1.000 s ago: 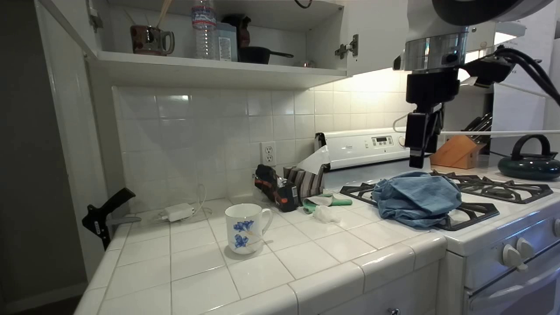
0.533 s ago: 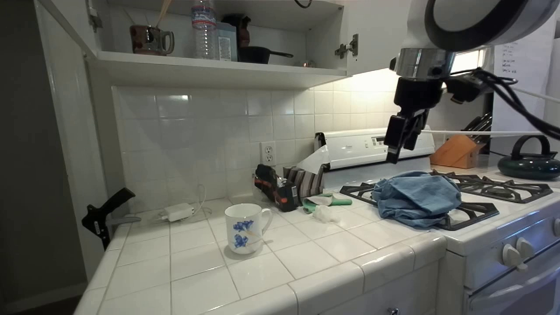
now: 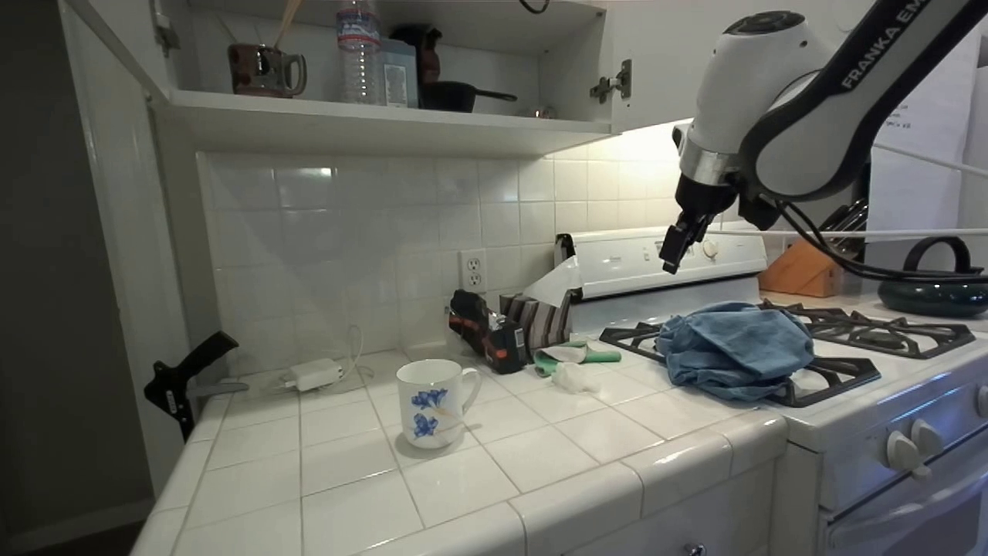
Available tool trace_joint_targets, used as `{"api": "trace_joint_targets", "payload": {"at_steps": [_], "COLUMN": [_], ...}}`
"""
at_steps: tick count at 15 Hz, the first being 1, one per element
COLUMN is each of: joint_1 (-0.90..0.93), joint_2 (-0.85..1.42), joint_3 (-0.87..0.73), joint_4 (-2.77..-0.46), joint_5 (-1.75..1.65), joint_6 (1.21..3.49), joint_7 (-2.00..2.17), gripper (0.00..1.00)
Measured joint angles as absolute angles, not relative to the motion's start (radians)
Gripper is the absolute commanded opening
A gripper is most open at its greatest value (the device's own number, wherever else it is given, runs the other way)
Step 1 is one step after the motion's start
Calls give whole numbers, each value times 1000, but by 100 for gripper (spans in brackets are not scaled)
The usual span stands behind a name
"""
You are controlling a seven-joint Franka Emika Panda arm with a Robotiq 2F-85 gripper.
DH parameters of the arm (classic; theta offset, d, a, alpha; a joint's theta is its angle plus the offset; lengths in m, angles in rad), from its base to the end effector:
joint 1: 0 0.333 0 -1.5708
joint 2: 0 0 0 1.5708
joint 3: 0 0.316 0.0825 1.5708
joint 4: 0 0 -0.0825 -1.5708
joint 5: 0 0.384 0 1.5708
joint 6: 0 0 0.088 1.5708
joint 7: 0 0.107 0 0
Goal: Pick up the blue cloth from the stove and put it in the cabinet
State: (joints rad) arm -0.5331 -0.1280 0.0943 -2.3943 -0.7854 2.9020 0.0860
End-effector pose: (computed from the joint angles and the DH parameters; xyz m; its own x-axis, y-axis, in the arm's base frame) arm 0.4821 -0.1785 0.4261 0.8640 0.2884 0.4126 0.0381 -0.8548 0.5175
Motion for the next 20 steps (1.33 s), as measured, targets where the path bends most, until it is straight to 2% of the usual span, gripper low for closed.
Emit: {"api": "trace_joint_targets", "payload": {"at_steps": [3,6,12,20], "joint_1": [-655,-644,-319,-242], "joint_2": [-66,-7,106,242], "joint_3": [159,195,13,-140], "joint_4": [-2276,-2248,-2240,-2088], "joint_5": [-1014,-1110,-1072,-899], "joint_6": [2803,2626,2372,2348], "joint_7": [298,459,607,659], "gripper": [100,100,100,100]}}
